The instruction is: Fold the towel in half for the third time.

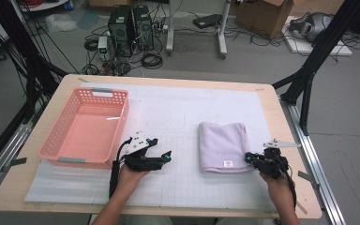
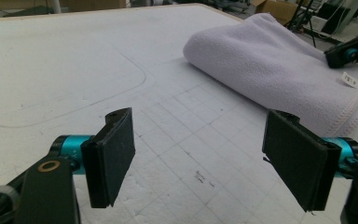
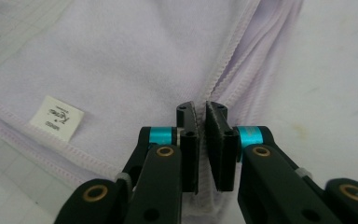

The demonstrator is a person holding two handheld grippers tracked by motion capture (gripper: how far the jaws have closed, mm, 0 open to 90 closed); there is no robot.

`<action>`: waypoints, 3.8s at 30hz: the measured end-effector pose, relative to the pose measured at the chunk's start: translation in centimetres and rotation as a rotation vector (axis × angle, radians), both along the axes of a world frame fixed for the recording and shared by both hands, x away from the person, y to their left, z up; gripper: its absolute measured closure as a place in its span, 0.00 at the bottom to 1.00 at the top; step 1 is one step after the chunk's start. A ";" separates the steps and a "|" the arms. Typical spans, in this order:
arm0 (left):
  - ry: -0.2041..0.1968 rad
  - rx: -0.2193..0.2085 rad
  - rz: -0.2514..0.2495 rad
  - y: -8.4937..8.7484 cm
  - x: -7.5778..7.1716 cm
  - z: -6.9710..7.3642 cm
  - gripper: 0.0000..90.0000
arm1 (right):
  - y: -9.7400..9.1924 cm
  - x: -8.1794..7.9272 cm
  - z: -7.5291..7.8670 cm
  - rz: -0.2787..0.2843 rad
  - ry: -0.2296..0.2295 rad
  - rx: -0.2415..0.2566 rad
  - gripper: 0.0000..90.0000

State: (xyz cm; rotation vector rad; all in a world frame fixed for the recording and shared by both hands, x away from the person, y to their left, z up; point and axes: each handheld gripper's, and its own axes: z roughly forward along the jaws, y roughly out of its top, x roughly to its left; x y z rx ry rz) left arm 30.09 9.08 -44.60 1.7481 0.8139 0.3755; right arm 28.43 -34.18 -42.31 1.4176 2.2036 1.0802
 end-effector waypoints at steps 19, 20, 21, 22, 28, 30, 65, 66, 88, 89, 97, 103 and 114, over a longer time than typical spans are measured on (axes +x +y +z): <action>-0.011 0.002 0.000 0.1 -0.1 0.1 0.28 | 0.5 5.1 2.5 -0.038 -0.149 -0.075 0.68; -0.009 0.000 0.000 0.0 -0.1 0.1 0.28 | 0.7 5.9 2.4 -0.037 -0.144 -0.066 0.67; -0.008 -0.001 0.001 0.0 -0.1 0.0 0.28 | 0.7 5.9 2.4 -0.037 -0.144 -0.066 0.67; -0.007 0.001 -0.002 0.0 -0.1 0.0 0.28 | 1.0 7.4 1.9 -0.042 -0.155 -0.042 0.66; -0.007 0.003 -0.009 -0.1 0.0 0.0 0.28 | 0.9 10.7 -0.4 -0.110 -0.075 -0.100 0.73; -0.006 -0.004 -0.008 -0.1 -0.1 0.0 0.28 | 0.7 10.8 -0.8 -0.140 -0.062 -0.149 0.78; 0.001 -0.024 -0.005 0.0 -0.1 0.1 0.26 | 5.4 7.9 1.4 0.151 -0.098 -0.129 0.68; 0.000 -0.026 -0.005 0.0 -0.1 0.1 0.25 | 4.8 7.4 1.3 0.147 -0.099 -0.133 0.69; -0.011 -0.075 0.012 0.4 -0.1 0.4 0.22 | -0.8 -1.1 -0.7 0.151 -0.153 -0.147 0.64; -0.012 -0.073 0.014 0.4 -0.1 0.4 0.22 | -1.3 -1.4 -0.8 0.141 -0.156 -0.130 0.63; -0.015 -0.069 0.011 0.5 -0.1 0.4 0.23 | -3.1 -2.8 0.6 0.064 -0.221 -0.018 0.43; -0.013 -0.076 0.014 0.5 0.0 0.4 0.24 | -4.4 -3.1 1.2 -0.003 -0.257 0.006 0.28; -0.015 -0.064 0.013 0.3 0.0 0.2 0.23 | -4.7 -2.9 0.8 0.000 -0.251 -0.012 0.22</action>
